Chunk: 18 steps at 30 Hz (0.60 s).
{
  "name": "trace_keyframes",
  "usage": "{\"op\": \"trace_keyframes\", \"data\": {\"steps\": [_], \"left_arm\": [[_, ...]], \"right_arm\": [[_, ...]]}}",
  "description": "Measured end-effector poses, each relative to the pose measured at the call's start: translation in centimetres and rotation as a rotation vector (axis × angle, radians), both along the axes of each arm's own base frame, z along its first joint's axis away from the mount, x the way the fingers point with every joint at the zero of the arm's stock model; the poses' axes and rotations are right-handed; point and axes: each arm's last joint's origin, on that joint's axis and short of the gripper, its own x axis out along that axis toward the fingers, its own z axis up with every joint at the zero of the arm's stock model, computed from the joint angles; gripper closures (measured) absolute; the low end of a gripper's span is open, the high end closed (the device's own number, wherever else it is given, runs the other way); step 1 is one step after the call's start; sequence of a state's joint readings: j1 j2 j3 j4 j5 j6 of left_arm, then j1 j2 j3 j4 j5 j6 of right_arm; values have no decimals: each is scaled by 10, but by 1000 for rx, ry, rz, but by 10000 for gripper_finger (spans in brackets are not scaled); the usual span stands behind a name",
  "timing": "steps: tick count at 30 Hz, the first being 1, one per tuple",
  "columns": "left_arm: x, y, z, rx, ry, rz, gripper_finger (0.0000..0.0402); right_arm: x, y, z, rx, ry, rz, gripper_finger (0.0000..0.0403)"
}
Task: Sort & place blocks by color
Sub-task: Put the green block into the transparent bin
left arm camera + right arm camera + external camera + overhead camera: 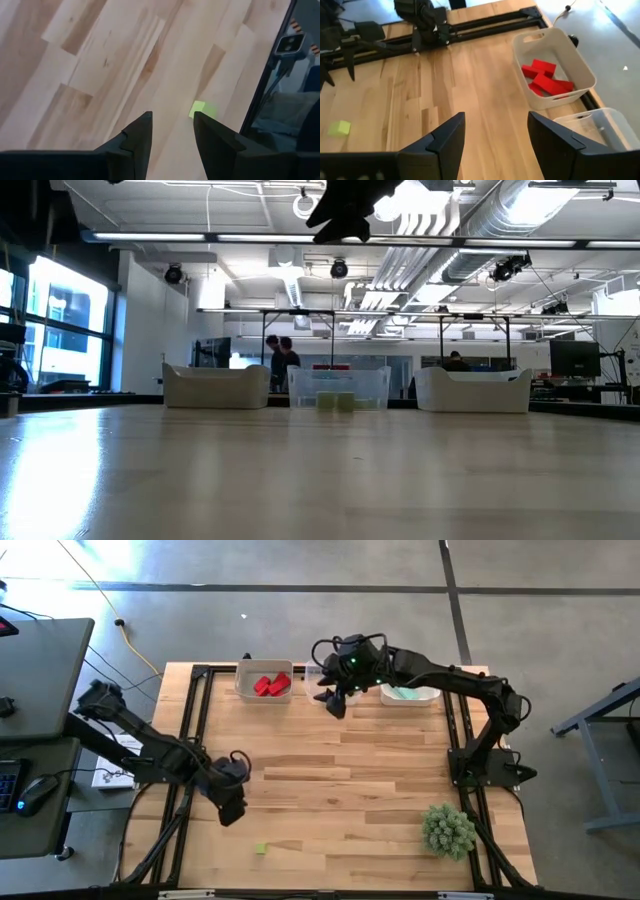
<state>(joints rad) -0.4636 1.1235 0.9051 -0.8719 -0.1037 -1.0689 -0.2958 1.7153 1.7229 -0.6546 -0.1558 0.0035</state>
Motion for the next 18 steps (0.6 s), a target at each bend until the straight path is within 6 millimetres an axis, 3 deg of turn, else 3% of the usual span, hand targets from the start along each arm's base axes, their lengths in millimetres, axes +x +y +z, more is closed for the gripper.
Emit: {"op": "trace_keyframes", "data": {"steps": [5, 18], "left_arm": [[4, -11, -10, -31, 72, -29, 259], [17, -43, -39, -8, 151, -160, 184]], "right_arm": [[1, 6, -1, 4, 12, 16, 202], [1, 8, -1, 66, 11, -26, 202]]}}
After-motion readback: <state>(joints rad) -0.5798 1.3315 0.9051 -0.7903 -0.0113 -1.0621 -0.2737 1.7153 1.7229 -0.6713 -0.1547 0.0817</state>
